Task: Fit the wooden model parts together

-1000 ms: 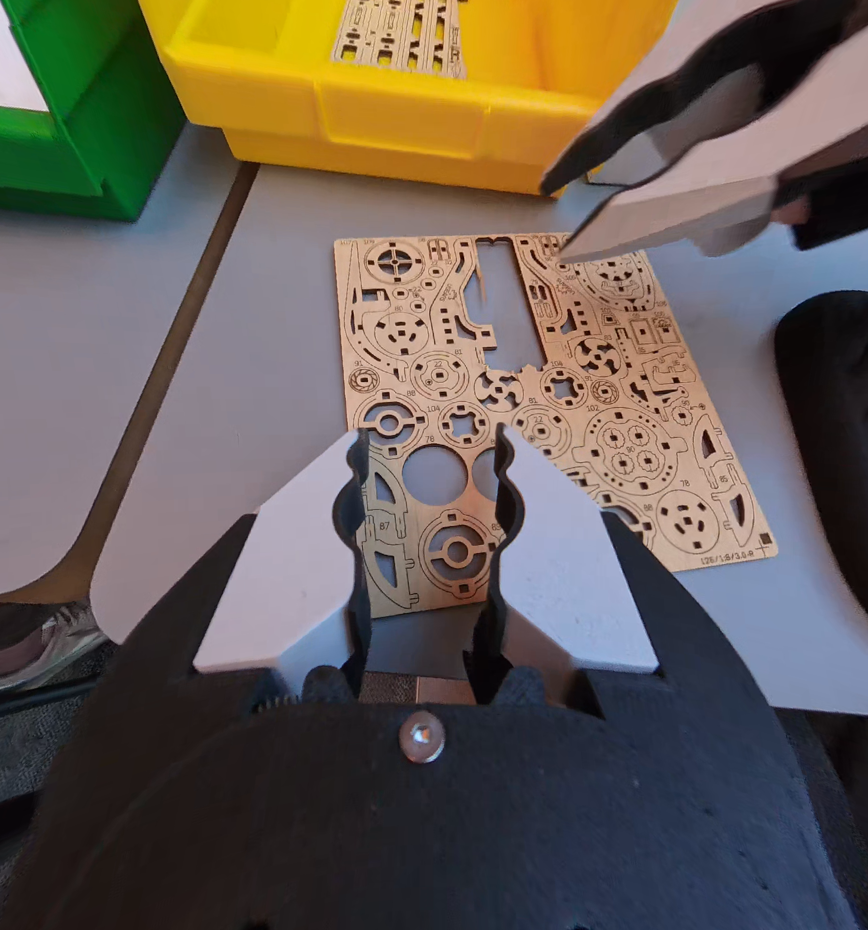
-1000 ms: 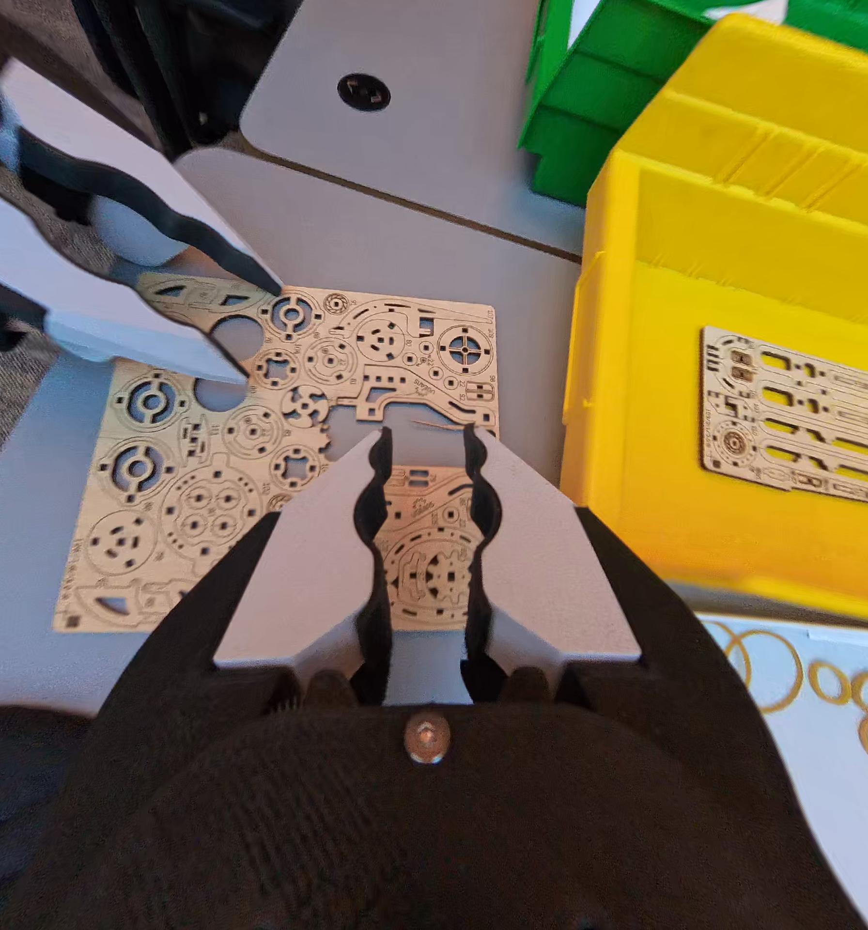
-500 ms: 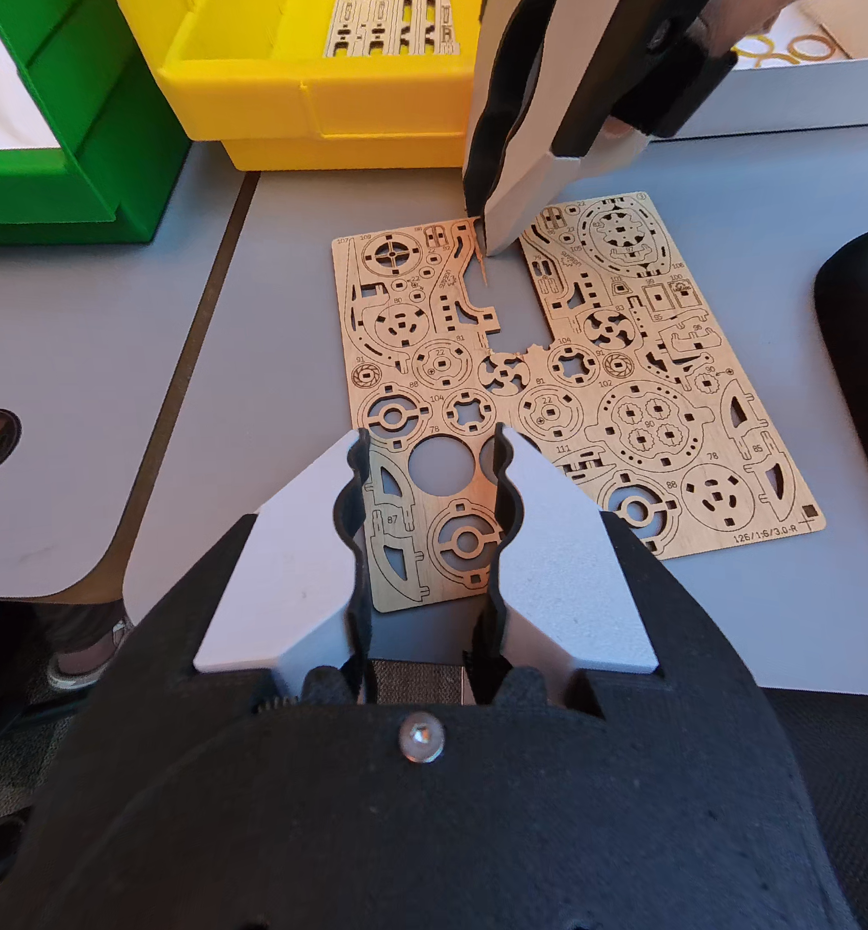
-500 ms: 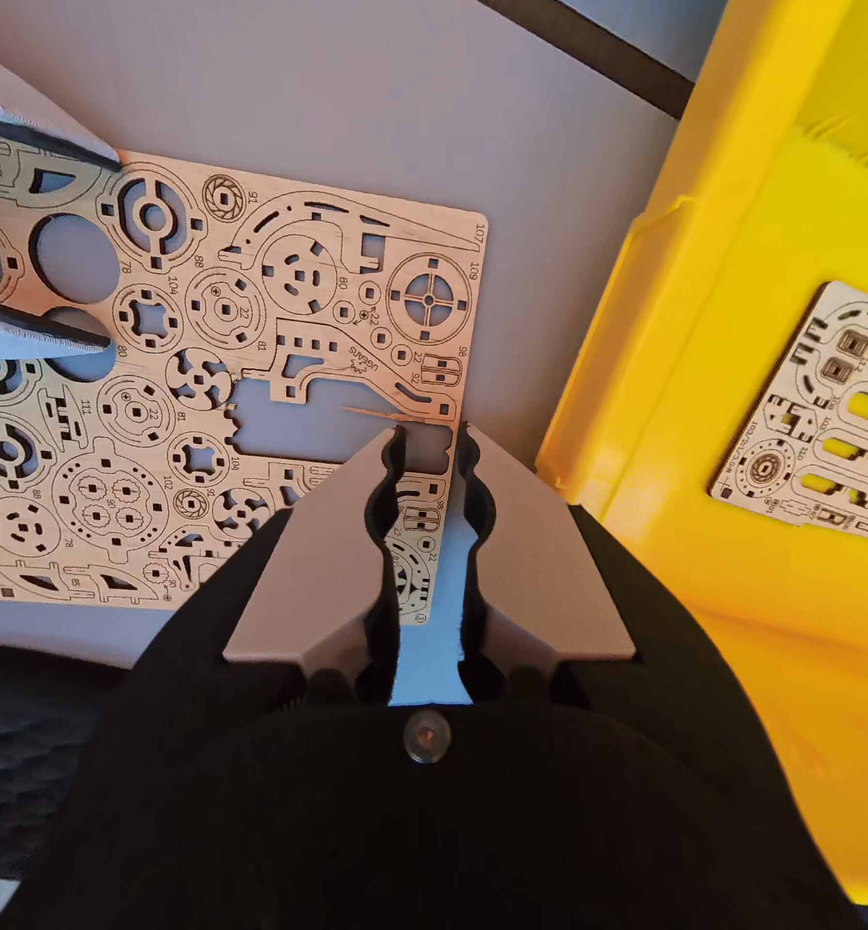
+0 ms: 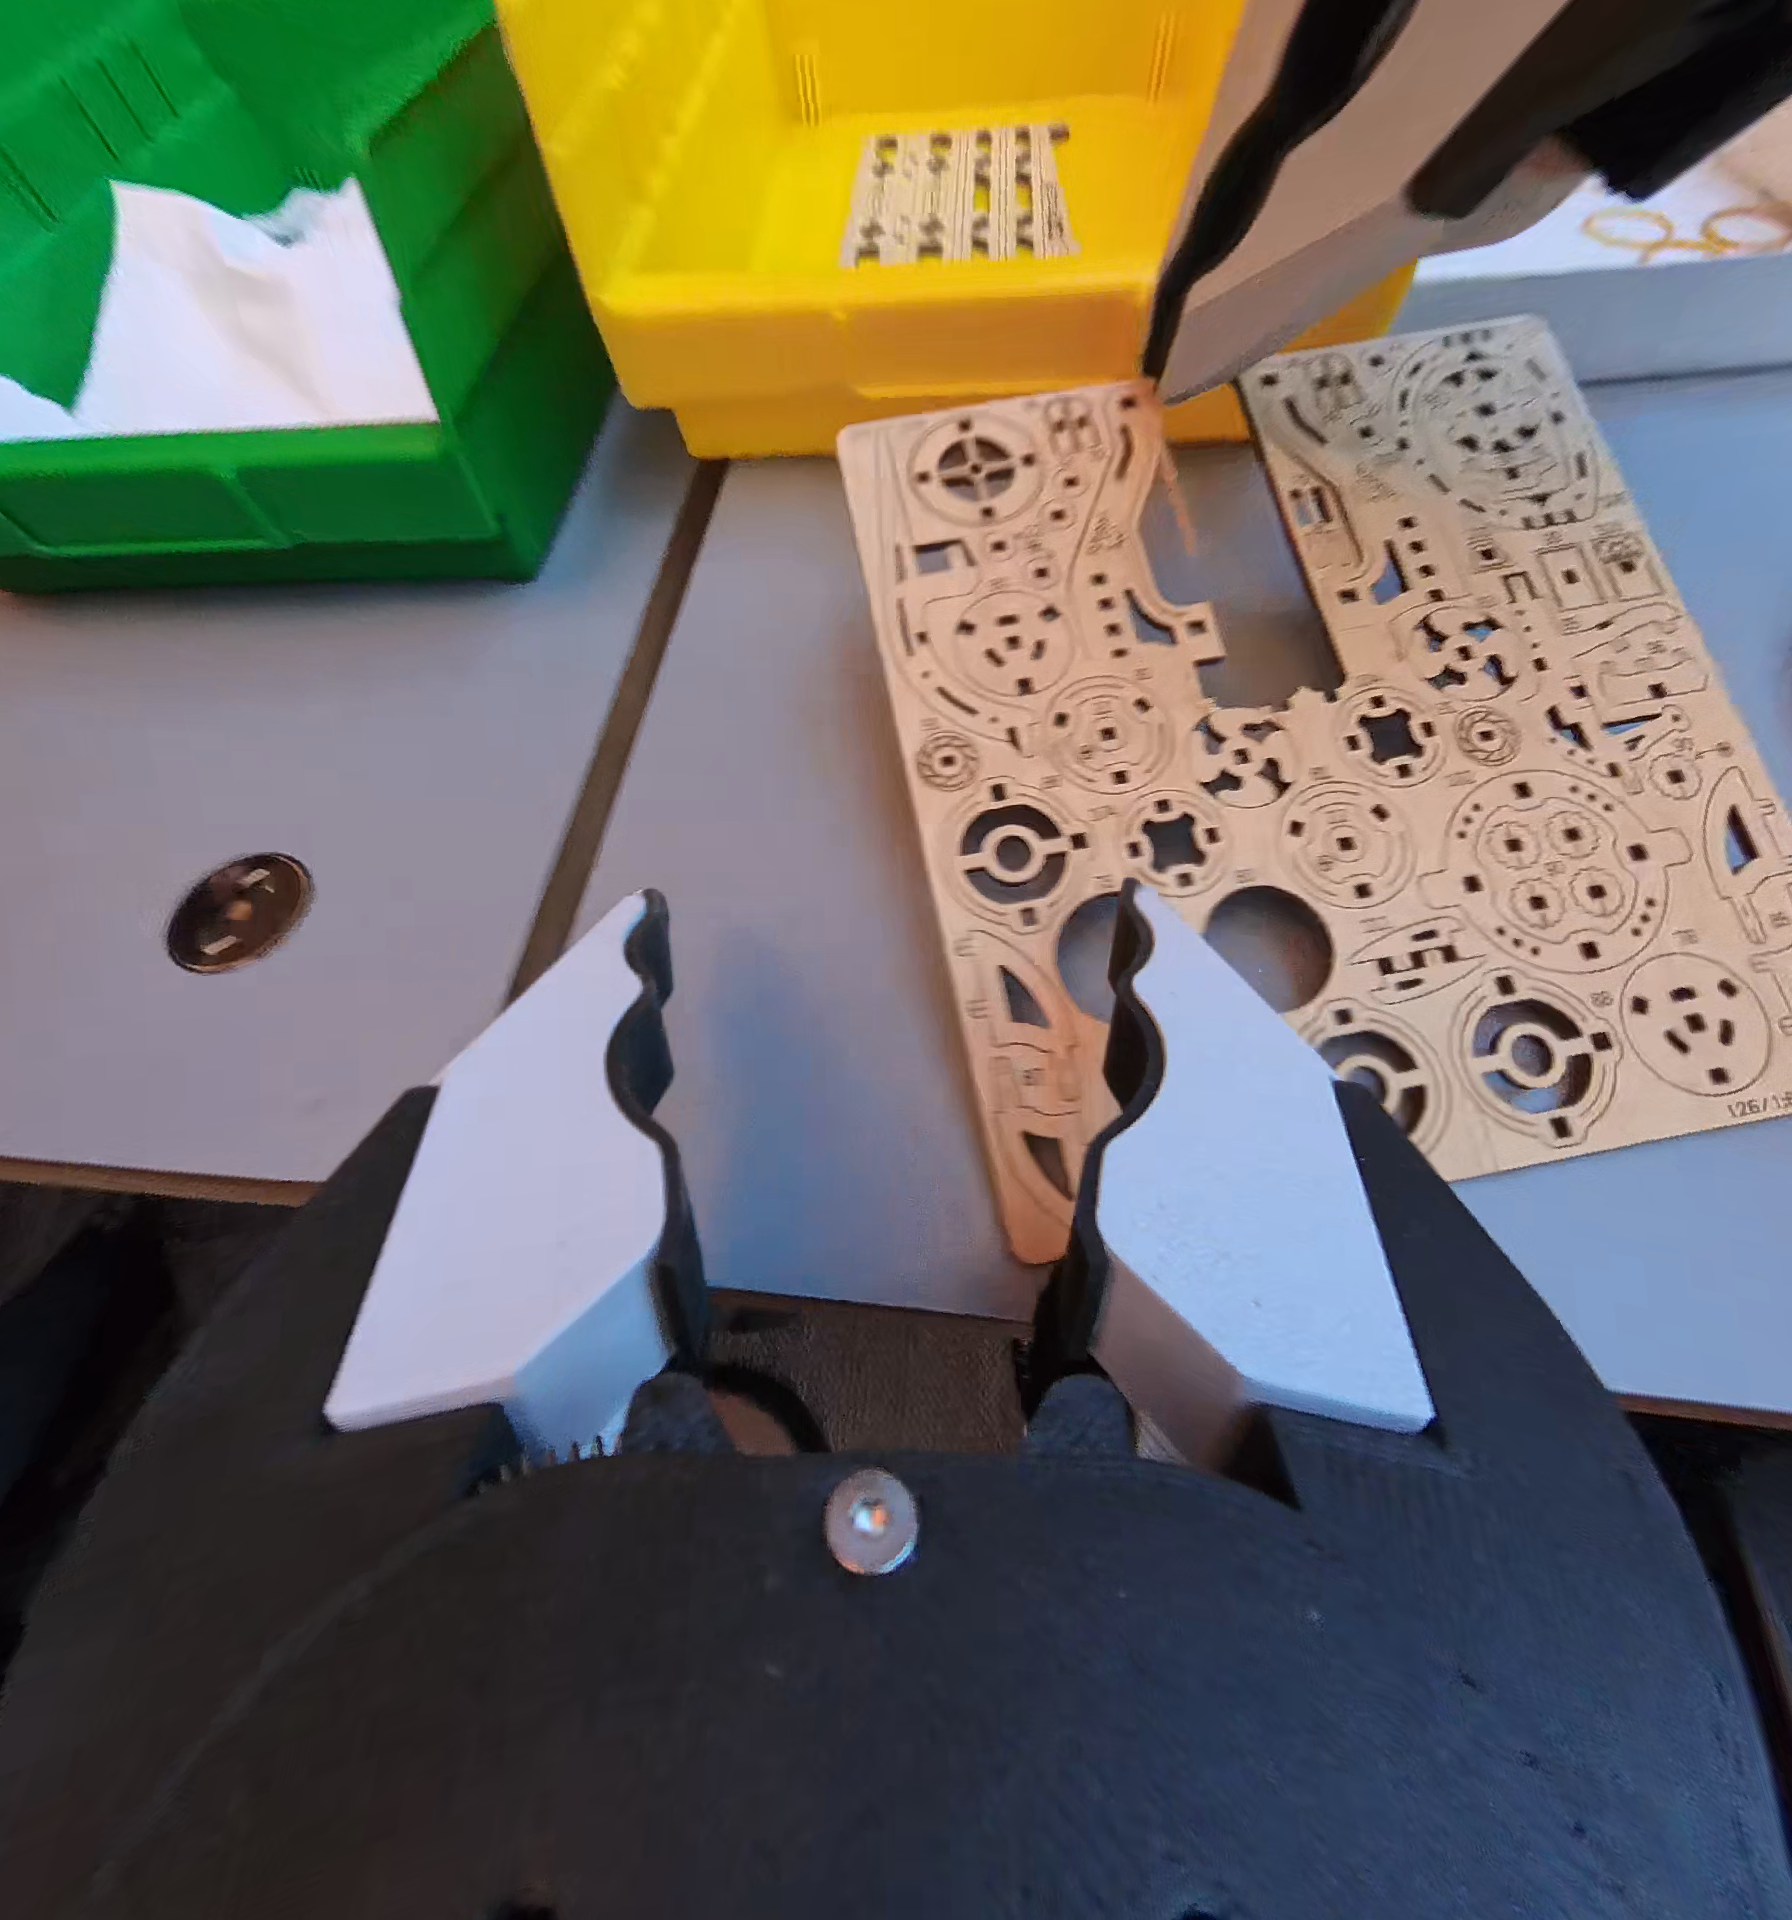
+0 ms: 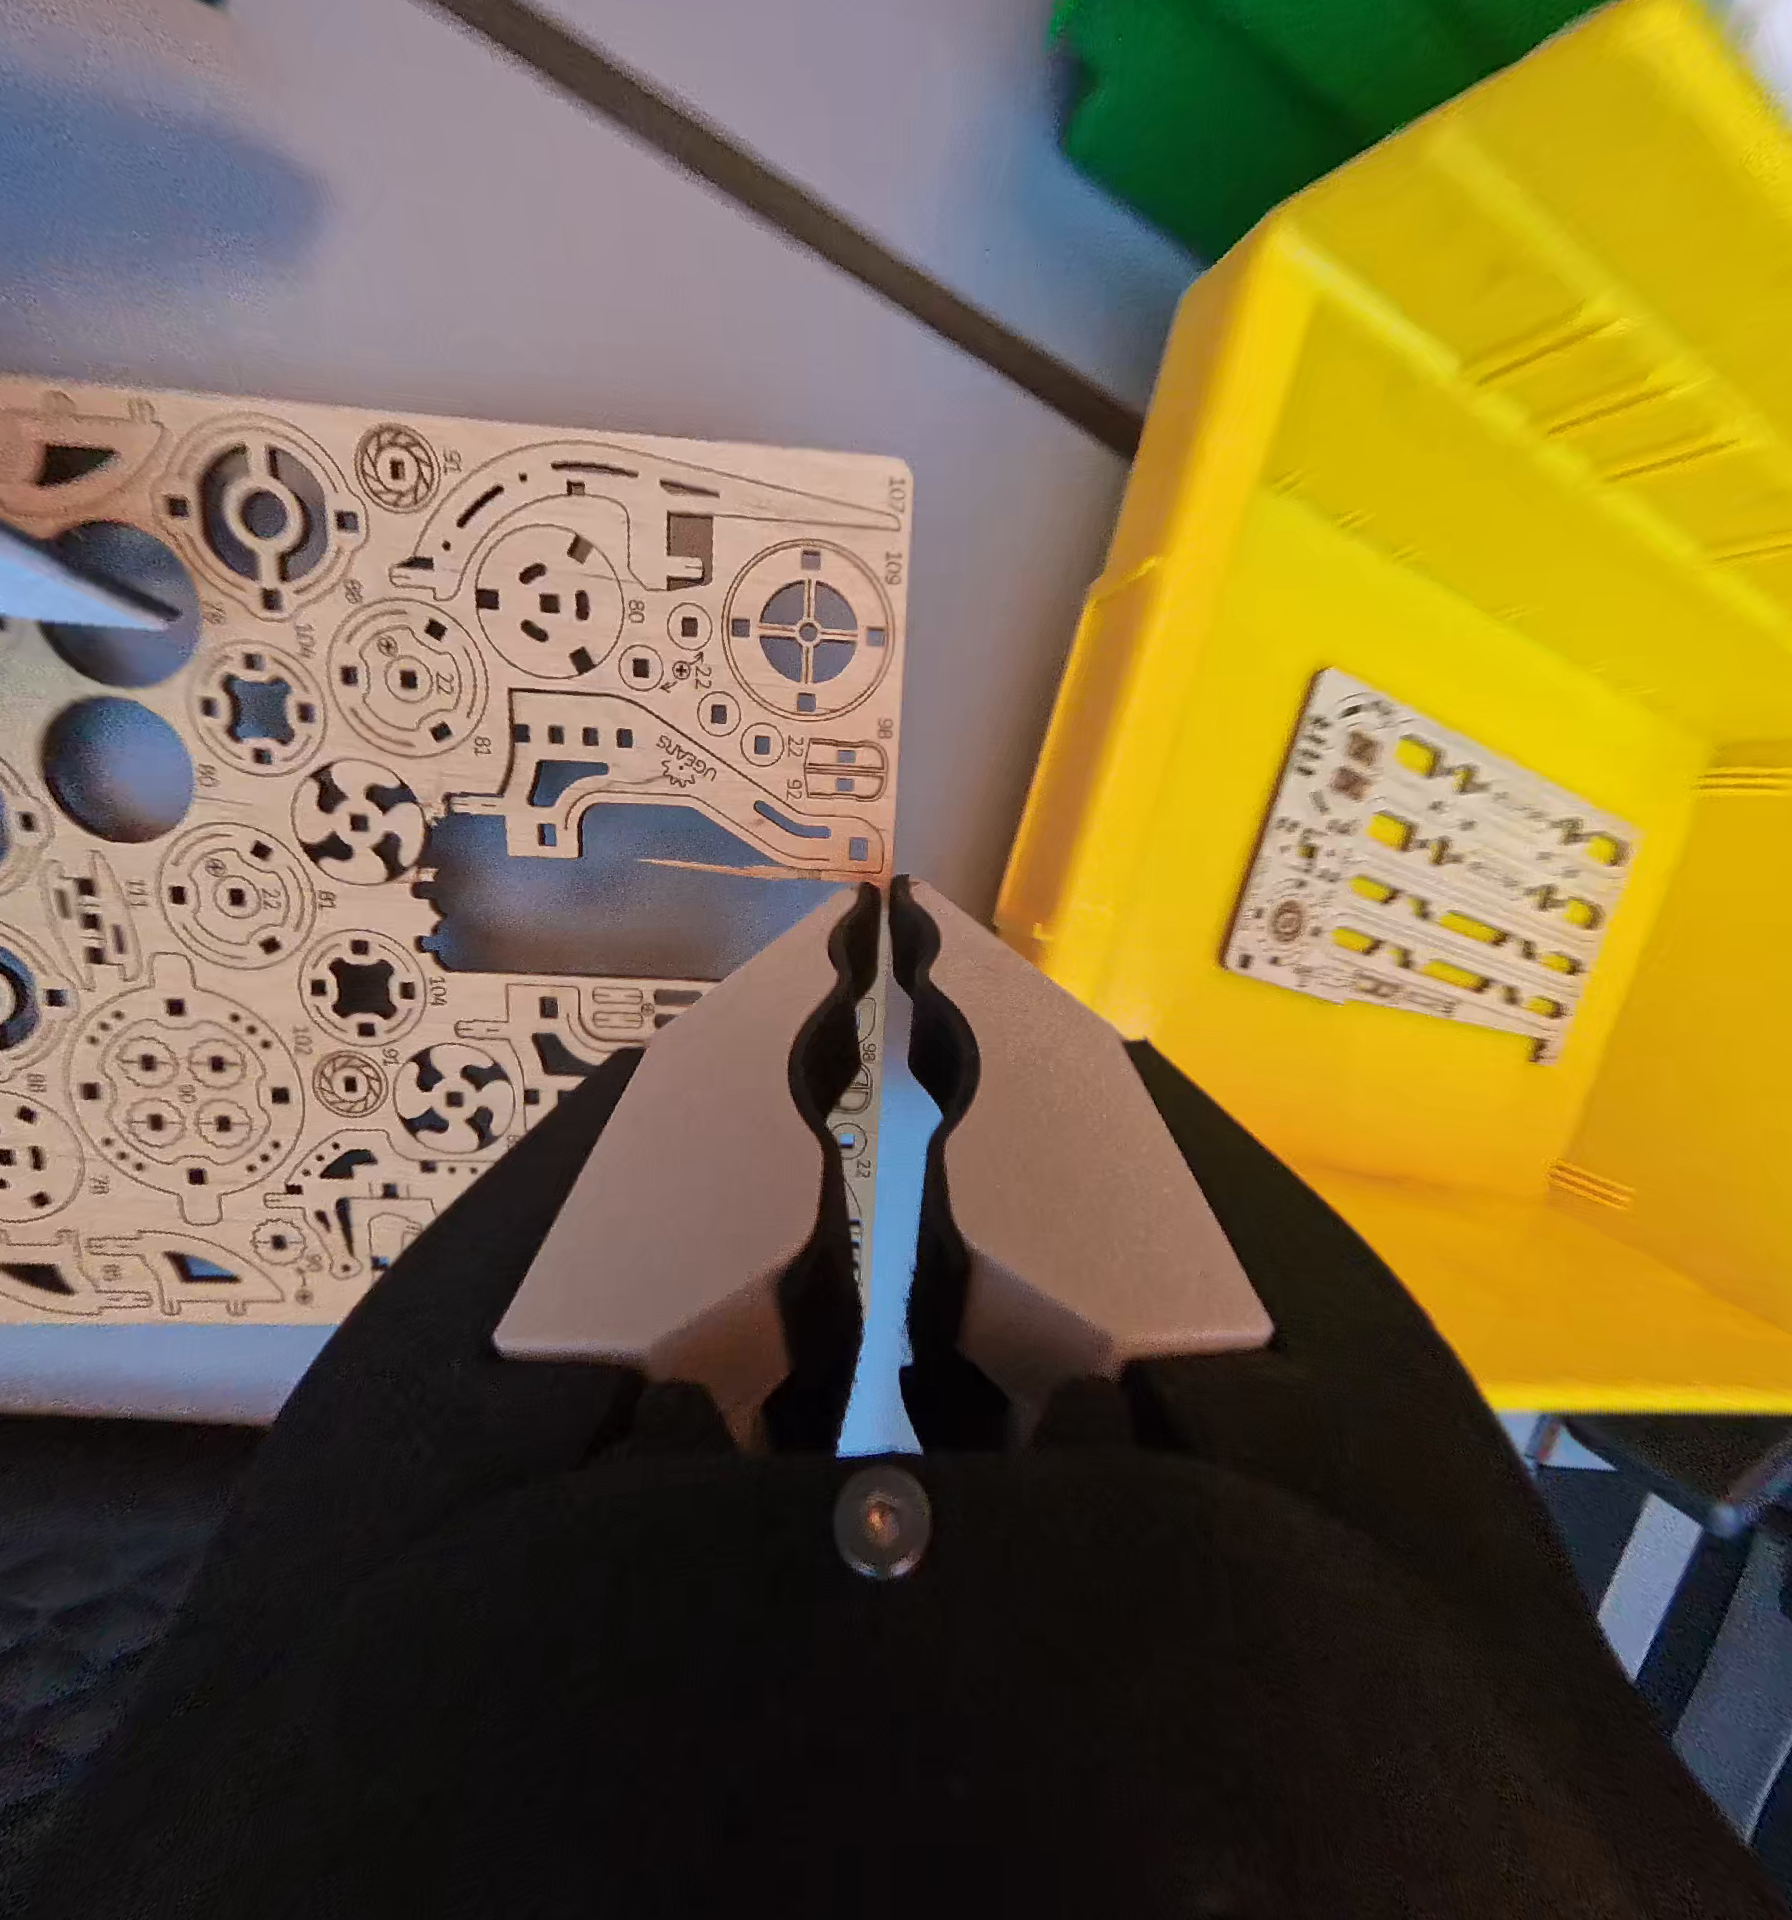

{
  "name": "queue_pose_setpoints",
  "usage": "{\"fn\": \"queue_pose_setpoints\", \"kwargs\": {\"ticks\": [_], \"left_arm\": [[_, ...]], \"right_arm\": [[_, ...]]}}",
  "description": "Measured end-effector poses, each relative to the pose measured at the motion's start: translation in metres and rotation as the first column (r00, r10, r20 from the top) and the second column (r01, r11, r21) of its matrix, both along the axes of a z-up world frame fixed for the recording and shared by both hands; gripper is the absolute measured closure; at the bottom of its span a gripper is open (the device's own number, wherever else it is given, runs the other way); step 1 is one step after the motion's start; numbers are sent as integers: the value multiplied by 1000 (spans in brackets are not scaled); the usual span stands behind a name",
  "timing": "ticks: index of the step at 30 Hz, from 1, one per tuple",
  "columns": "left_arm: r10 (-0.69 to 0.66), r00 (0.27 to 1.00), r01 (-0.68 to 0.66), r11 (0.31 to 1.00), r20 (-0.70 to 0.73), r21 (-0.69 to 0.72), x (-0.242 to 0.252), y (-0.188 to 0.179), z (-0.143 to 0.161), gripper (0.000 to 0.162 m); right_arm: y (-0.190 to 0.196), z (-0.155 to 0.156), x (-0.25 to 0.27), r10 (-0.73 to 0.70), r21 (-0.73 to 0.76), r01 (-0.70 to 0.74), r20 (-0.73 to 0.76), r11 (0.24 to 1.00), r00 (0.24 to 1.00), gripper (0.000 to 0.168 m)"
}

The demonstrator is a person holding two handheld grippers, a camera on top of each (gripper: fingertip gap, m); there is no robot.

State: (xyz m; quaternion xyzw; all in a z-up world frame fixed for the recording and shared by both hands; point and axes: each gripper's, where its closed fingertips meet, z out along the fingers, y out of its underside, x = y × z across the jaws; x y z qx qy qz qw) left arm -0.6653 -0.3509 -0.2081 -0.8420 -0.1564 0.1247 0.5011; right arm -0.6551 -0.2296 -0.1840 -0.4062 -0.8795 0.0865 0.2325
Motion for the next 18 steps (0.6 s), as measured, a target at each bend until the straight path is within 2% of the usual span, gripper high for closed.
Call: {"fn": "queue_pose_setpoints", "kwargs": {"ticks": [1, 3, 4, 5, 6, 7, 10, 12, 13, 14, 16, 18], "left_arm": [[-31, 999, 30, 999, 19, 39, -3, 0, 6, 77], [-180, 972, 152, 972, 151, 182, 2, 6, 24, 75], [-297, 925, 227, 932, 236, 283, 12, 11, 38, 76], [-404, 860, 276, 882, 312, 382, 20, 15, 53, 81], [-500, 793, 322, 829, 347, 458, 27, 17, 66, 93], [-547, 756, 341, 798, 359, 497, 27, 18, 74, 104], [-543, 779, 367, 801, 315, 473, 18, 28, 72, 103], [-604, 714, 432, 778, 354, 457, 32, 34, 67, 101], [-633, 679, 464, 762, 372, 452, 39, 36, 64, 105], [-657, 650, 488, 746, 382, 453, 45, 37, 62, 114], [-742, 551, 553, 667, 382, 499, 63, 36, 68, 156], [-781, 520, 569, 619, 346, 542, 73, 35, 78, 161]], "right_arm": [[-3, 14, 0, 3, -9, -4, -61, 1000, 998, 167], [-6, 40, 2, 20, 5, -19, -186, 1000, 982, 168], [-8, 52, 4, 36, 22, -32, -242, 999, 970, 168], [-10, 62, 8, 53, 30, -46, -288, 998, 956, 167], [-13, 71, 11, 65, 37, -56, -332, 998, 941, 167], [-16, 79, 15, 82, 45, -71, -369, 996, 926, 167], [-20, 94, 27, 126, 78, -101, -449, 992, 885, 167], [-23, 102, 35, 145, 83, -119, -493, 989, 858, 167], [-25, 107, 39, 155, 83, -131, -517, 988, 842, 167], [-26, 110, 43, 155, 76, -135, -530, 988, 834, 167], [-25, 115, 49, 136, 49, -131, -550, 990, 824, 167], [-21, 121, 55, 107, 13, -122, -579, 993, 808, 166]]}}
